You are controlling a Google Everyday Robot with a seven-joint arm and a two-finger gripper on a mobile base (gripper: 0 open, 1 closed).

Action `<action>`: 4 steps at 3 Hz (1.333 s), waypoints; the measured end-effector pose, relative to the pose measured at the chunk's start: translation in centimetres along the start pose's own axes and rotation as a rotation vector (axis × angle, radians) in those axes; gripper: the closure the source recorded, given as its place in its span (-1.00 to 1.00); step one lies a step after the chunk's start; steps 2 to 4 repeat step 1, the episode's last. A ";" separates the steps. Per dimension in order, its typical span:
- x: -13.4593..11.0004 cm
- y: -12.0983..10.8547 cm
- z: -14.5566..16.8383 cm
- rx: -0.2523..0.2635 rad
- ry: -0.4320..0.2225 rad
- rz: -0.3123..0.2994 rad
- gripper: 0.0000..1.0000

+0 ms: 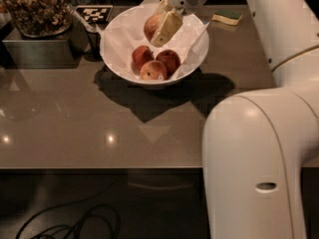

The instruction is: Pick apple from white bowl

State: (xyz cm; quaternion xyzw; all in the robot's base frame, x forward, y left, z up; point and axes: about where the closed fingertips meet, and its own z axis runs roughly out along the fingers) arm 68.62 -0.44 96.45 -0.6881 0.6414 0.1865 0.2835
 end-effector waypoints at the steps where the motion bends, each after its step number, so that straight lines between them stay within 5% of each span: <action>1: -1.4 1.8 -2.5 0.006 -0.018 -0.053 1.00; 4: -1.4 1.8 -2.5 0.006 -0.018 -0.053 1.00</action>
Offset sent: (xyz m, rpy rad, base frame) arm 0.0000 0.0000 0.0000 0.0000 0.0000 0.0000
